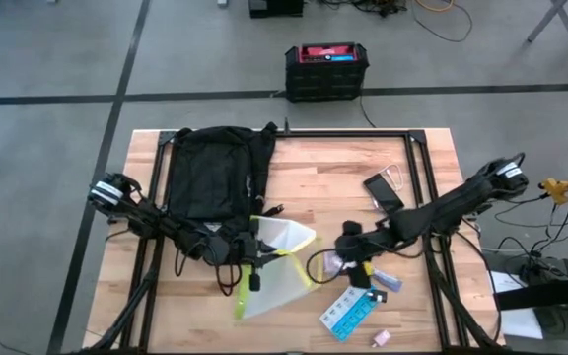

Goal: Unpack backpack
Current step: Put the game card into the zip bag

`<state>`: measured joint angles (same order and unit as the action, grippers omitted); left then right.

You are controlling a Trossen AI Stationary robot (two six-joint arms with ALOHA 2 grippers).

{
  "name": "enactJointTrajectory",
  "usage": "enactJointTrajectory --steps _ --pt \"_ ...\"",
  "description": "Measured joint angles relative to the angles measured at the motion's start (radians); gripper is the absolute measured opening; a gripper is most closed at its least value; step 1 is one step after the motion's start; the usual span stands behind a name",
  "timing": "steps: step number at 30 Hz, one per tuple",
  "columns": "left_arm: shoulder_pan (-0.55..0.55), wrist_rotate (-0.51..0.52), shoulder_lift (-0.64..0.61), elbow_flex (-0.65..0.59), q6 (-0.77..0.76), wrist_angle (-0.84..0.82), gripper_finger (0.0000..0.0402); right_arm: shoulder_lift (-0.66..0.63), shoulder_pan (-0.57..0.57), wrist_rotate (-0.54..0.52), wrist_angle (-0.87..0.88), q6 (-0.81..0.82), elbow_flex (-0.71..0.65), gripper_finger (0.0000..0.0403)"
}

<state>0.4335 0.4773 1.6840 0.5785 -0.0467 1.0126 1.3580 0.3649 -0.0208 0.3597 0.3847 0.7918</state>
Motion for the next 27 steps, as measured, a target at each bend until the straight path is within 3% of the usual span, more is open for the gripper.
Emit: enactJointTrajectory --steps 5,12,16,21,27 --pt "0.0 0.005 0.0 0.022 -0.002 -0.004 0.0 0.138 -0.003 -0.008 -0.24 -0.038 0.008 0.0281" --pt "0.0 0.004 0.0 0.044 -0.023 -0.025 0.0 0.31 -0.05 -0.143 -0.278 -0.101 0.099 0.0281" --pt "0.0 0.005 0.0 0.057 -0.021 -0.062 0.0 0.372 -0.058 -0.136 -0.264 -0.198 0.203 0.0283" --pt "0.002 0.007 0.0 0.06 -0.036 -0.107 0.0 0.393 -0.055 -0.137 -0.059 -0.292 0.341 0.0381" --pt "0.007 0.006 0.0 0.047 -0.049 -0.122 0.0 0.38 -0.016 -0.138 0.298 -0.344 0.419 0.0318"
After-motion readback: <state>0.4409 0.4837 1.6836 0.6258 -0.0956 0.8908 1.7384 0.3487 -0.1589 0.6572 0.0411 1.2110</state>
